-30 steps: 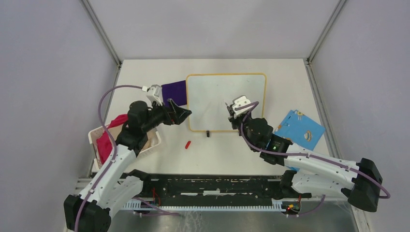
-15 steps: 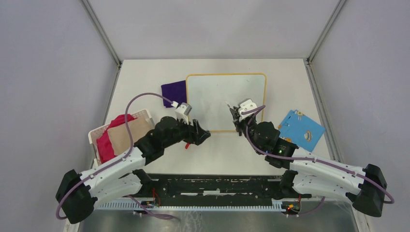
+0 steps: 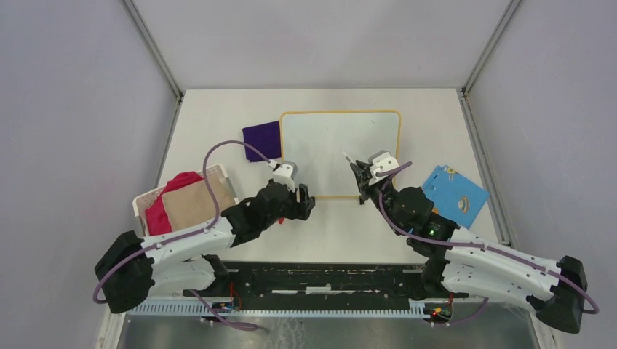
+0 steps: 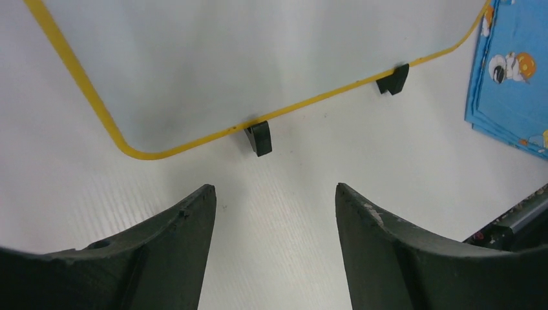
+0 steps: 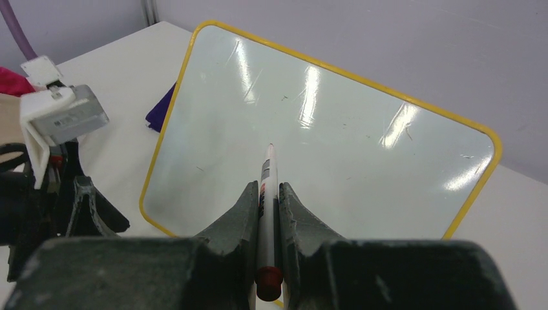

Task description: Write a sentence on the whiteboard

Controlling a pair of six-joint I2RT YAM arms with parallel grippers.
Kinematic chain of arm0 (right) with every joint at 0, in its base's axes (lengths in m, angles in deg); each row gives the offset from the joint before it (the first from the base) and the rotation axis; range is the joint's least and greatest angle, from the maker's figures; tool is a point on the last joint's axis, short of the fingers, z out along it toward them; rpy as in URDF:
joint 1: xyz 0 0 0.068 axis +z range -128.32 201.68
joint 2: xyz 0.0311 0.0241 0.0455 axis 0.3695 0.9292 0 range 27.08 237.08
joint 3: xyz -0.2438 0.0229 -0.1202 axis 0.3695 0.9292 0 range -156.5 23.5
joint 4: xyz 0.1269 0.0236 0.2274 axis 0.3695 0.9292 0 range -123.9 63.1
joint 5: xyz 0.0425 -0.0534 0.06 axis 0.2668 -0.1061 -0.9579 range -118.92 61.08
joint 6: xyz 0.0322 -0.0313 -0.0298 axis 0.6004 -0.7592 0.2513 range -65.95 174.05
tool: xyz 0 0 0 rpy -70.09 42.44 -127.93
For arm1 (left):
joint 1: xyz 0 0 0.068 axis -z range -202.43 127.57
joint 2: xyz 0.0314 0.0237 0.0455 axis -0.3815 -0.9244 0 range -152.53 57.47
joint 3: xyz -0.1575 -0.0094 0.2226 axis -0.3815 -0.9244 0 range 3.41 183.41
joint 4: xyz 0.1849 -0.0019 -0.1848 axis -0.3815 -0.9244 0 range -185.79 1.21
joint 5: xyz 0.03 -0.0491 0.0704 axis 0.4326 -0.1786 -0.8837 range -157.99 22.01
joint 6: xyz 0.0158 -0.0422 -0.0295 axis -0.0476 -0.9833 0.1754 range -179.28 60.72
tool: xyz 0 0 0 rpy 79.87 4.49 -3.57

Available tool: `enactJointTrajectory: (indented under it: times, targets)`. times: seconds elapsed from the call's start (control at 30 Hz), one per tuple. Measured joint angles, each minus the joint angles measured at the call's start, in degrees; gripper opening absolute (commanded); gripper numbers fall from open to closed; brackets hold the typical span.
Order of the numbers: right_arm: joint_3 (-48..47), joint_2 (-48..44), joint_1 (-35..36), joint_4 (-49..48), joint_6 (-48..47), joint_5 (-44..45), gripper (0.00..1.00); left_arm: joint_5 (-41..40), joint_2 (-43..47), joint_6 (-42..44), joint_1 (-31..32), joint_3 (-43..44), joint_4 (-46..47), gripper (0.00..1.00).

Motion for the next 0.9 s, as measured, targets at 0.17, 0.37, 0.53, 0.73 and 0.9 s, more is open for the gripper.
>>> enactJointTrajectory:
  times: [0.17,0.37,0.53,0.73,0.9]
  targets:
    - [0.9,-1.9,0.0,0.2,-0.1,0.0,0.0,-3.4,6.0,0.1,-1.3,5.6,-7.2,0.99]
    - [1.2,-3.7,0.0,0.2,-0.3,-0.7,0.0,-13.0,8.6,0.0,-1.8,26.5,-20.6,1.0]
    - [1.2,-5.1,0.0,0.2,-0.5,-0.9,0.0,-27.7,4.9,-8.2,-1.8,42.8,-36.0,1.0]
    - [1.2,-6.3,0.0,0.1,-0.9,-0.9,0.0,-38.1,3.8,-12.4,-1.8,43.1,-46.6,1.0]
    - [1.7,-6.5,0.0,-0.2,-1.0,-0.9,0.0,-45.4,6.1,-9.5,-1.9,37.2,-45.9,1.0]
